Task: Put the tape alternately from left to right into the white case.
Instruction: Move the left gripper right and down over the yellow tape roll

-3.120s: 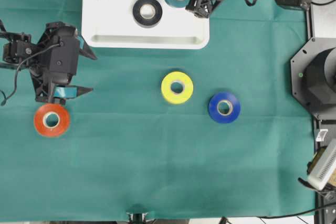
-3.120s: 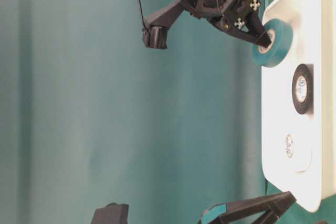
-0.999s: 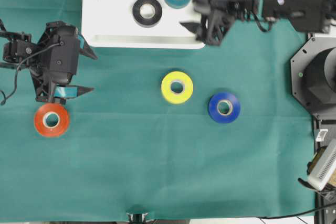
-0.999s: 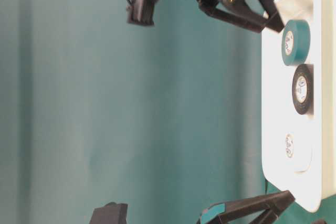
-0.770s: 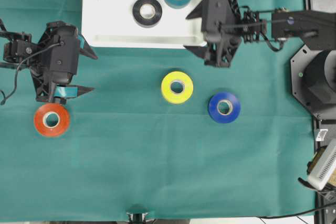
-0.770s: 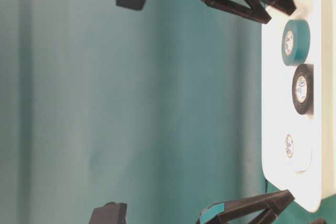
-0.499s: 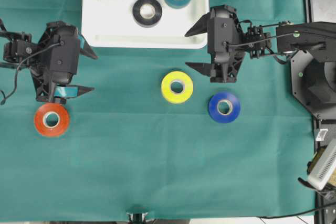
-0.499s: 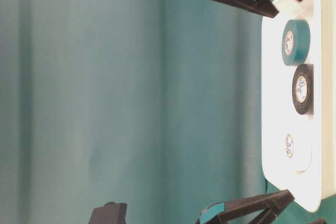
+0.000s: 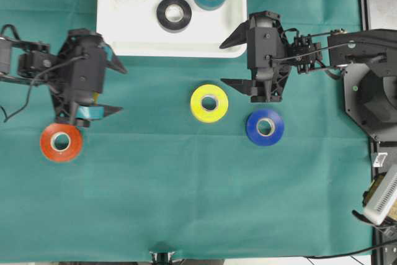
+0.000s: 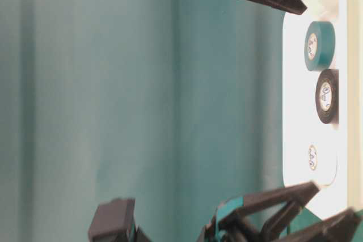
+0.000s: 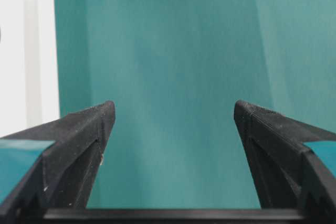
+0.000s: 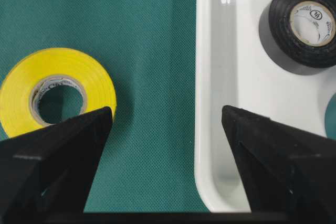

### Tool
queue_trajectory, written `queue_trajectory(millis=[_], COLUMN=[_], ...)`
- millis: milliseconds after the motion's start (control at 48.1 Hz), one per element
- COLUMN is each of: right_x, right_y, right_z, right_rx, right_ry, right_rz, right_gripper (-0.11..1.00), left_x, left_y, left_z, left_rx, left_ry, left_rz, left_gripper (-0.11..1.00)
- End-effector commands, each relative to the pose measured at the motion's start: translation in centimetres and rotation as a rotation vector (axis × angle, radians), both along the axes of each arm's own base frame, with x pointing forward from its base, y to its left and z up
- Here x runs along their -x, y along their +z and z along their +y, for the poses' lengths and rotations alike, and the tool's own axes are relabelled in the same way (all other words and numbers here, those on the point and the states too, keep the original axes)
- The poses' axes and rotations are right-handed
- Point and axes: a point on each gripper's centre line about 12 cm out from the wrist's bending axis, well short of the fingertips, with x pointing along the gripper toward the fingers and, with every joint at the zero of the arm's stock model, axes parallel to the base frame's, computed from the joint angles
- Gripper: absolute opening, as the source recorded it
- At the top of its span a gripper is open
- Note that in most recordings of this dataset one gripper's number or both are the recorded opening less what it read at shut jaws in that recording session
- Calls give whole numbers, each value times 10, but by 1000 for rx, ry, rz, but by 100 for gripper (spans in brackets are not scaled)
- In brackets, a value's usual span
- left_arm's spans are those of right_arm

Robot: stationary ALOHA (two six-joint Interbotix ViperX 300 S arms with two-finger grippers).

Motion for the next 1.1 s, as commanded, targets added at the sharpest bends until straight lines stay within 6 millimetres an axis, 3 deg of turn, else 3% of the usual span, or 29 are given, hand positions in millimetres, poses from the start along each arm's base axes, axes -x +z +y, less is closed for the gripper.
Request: queue_trajectory(millis=[0,478,707,1082], right_x=[-2,1,2,2], right_y=[9,5,4,4], right_z=[1,0,1,1], right_rx=[2,1,2,0], right_ry=[3,1,3,3], right_rz=[-32,-21,-17,-18], right_gripper=[83,83,83,83], left_x=[-17,-81,-111,-134], left_y=[11,8,-3,-7], left_z=[-6,-18,-21,-35], left_rx=[-5,-91,-93,-131], left_ry=[-21,-113,-116,-178], left_rz=[-43,-73,-62,-30], left_gripper=[95,95,95,95])
